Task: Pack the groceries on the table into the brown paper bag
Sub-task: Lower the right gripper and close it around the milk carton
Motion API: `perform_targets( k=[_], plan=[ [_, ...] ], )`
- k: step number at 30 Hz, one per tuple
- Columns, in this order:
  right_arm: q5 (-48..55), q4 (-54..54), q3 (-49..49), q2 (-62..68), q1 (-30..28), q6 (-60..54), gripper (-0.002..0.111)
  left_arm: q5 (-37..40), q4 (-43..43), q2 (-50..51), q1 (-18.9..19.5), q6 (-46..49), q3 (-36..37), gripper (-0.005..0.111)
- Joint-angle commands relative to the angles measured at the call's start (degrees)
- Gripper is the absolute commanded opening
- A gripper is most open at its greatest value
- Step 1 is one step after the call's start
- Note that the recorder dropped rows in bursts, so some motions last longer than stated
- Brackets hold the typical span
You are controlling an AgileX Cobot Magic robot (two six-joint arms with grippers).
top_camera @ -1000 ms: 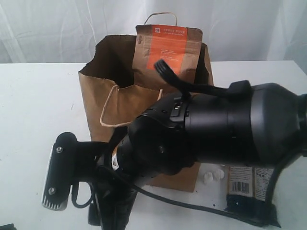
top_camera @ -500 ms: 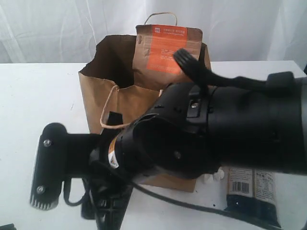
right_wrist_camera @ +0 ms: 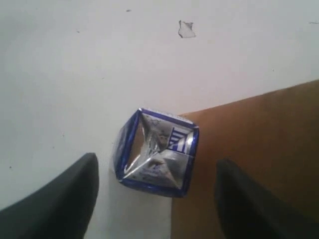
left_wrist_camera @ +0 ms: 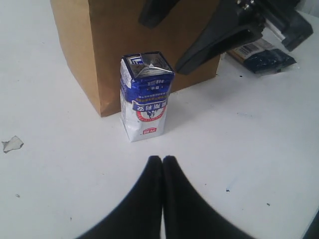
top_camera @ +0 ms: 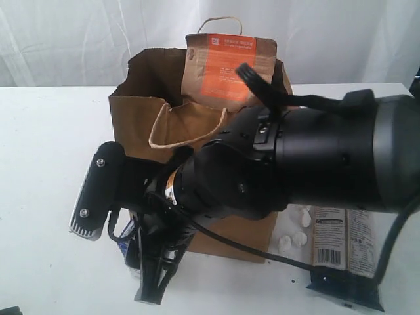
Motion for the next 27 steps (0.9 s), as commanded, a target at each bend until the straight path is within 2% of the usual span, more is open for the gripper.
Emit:
perform_targets(
  k=[1, 27],
  plan=[
    [-1.6, 1.0, 0.0, 1.3, -0.3, 0.4, 0.062, 0.3, -0.4, -0.3, 0.0, 0.0, 0.2, 0.000],
    [-3.8, 4.1, 0.0, 6.4, 0.1, 0.4, 0.062, 0.3, -0.4, -0.3, 0.0, 0.0, 0.2, 0.000]
  ],
)
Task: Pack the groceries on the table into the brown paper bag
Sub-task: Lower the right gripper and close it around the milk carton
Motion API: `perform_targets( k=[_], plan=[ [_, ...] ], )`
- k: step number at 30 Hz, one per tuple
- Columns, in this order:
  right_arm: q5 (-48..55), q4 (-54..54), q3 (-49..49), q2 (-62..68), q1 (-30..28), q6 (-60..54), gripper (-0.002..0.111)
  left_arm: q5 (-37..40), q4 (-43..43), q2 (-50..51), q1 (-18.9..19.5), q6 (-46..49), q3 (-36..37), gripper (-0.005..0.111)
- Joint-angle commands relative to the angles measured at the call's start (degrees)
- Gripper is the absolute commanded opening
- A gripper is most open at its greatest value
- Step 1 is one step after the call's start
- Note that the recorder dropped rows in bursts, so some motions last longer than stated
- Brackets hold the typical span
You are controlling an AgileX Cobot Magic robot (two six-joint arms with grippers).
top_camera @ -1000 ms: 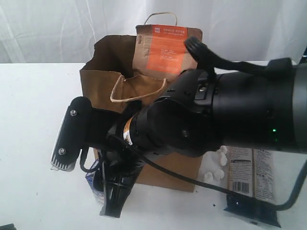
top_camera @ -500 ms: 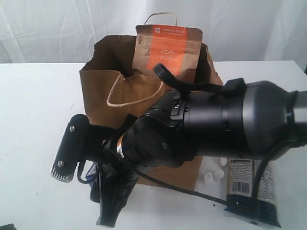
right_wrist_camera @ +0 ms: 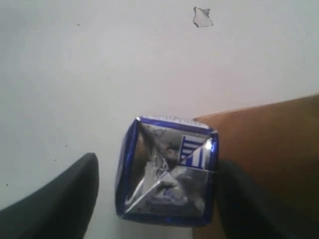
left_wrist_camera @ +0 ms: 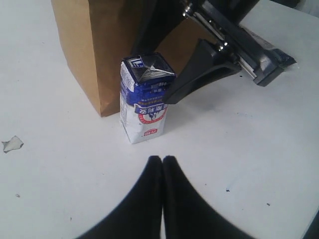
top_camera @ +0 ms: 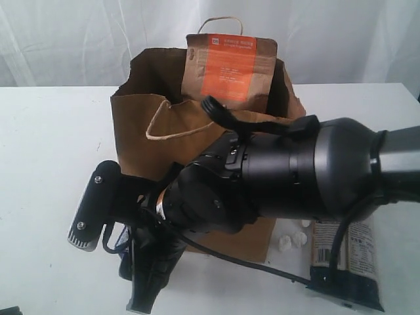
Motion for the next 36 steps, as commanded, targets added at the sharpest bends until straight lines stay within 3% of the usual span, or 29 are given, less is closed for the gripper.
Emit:
perform_targets(
  k=[1, 15, 18, 22, 24, 36],
  plan=[
    [-0.8, 1.4, 0.0, 1.2, 0.0, 0.3, 0.062, 0.3, -0.4, -0.3, 0.0, 0.0, 0.2, 0.000],
    [-3.3, 1.4, 0.0, 3.1, 0.0, 0.3, 0.061, 0.3, -0.4, -0.3, 0.0, 0.0, 0.2, 0.000],
    [-3.3, 1.5, 0.0, 2.9, 0.0, 0.3, 0.046, 0.3, -0.4, -0.3, 0.0, 0.0, 0.2, 0.000],
    [-3.3, 4.9, 0.0, 2.5, 0.0, 0.9, 0.012, 0.3, -0.4, -0.3, 0.0, 0.0, 0.2, 0.000],
    [-3.0, 5.6, 0.0, 2.3, 0.0, 2.1, 0.000, 0.3, -0.4, -0.3, 0.0, 0.0, 0.2, 0.000],
    [1.0, 6.5, 0.0, -3.3, 2.4, 5.5, 0.000, 0.3, -0.4, -0.3, 0.0, 0.0, 0.2, 0.000]
  ],
)
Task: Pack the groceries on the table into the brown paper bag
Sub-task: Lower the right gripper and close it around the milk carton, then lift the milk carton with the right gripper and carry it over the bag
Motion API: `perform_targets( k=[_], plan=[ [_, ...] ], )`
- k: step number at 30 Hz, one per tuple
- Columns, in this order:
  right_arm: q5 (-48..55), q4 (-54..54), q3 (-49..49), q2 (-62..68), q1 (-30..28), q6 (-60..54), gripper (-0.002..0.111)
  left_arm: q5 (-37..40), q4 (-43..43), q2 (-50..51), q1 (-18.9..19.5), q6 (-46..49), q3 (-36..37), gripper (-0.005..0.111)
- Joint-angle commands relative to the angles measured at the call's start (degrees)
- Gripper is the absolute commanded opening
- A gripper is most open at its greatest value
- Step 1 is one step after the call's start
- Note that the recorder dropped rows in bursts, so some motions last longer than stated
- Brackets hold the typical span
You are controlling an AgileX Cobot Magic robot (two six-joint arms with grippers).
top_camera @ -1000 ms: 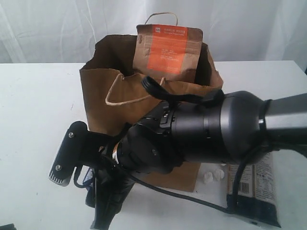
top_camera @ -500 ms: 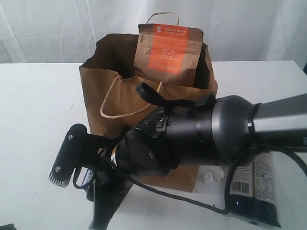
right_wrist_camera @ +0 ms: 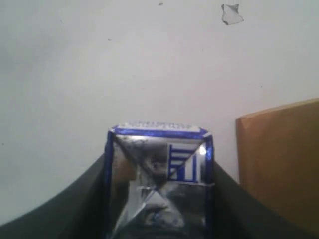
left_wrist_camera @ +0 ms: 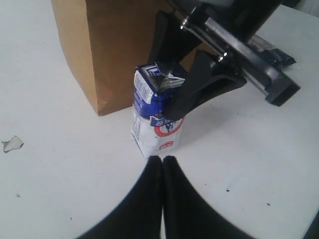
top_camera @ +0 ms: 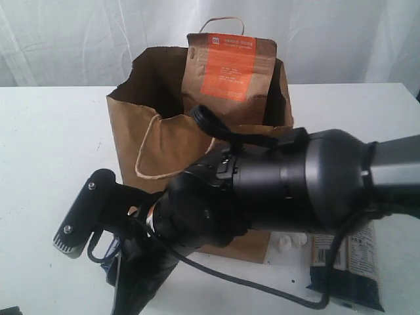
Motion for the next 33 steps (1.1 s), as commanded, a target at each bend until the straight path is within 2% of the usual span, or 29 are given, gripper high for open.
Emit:
perform_targets(
  k=[1, 12, 33],
  plan=[
    [1.2, 0.6, 0.1, -4.3, 0.8, 2.1, 0.000, 0.3, -0.4, -0.3, 0.0, 0.0, 0.2, 0.000],
    [9.0, 3.5, 1.1, -12.1, 2.8, 3.4, 0.000, 0.3, -0.4, -0.3, 0.0, 0.0, 0.2, 0.000],
    [9.7, 5.0, 16.9, -36.3, 3.2, 4.1, 0.000, 0.3, -0.4, -0.3, 0.0, 0.0, 0.2, 0.000]
  ],
)
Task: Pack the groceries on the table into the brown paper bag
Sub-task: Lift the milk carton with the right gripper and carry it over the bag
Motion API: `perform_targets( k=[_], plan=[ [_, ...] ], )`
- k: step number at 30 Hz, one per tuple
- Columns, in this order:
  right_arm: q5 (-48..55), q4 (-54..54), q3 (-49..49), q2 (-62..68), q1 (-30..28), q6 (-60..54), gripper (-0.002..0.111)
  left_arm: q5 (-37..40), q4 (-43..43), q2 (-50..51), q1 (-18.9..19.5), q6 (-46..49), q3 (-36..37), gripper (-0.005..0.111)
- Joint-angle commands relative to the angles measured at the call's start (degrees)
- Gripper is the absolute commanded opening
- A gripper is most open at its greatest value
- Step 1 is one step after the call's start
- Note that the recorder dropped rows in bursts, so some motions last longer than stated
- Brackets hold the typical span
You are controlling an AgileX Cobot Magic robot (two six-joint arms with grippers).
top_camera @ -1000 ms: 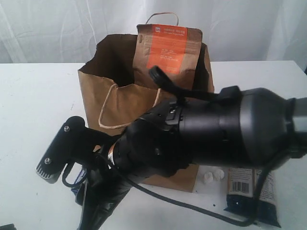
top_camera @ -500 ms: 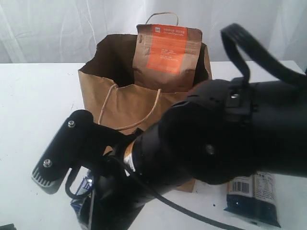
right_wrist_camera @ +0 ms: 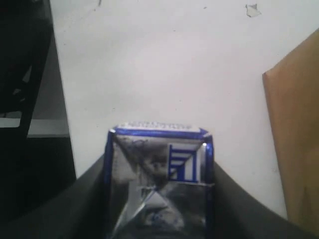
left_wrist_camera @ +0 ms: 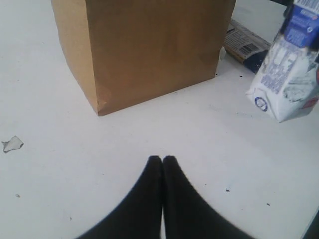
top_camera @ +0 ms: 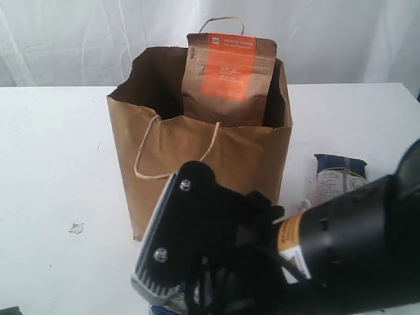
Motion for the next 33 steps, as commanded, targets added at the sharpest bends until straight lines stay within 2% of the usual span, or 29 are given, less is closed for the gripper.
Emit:
perform_targets(
  k=[1, 20, 33],
  plan=[
    [0.5, 0.4, 1.4, -6.8, 0.2, 0.2, 0.000, 0.3, -0.4, -0.3, 0.0, 0.0, 0.2, 0.000],
    [6.1, -4.3, 1.7, -24.8, 0.2, 0.6, 0.000, 0.3, -0.4, -0.3, 0.0, 0.0, 0.2, 0.000],
    [3.6, -11.4, 1.7, -34.2, 0.2, 3.5, 0.000, 0.3, -0.4, -0.3, 0.0, 0.0, 0.2, 0.000]
  ],
)
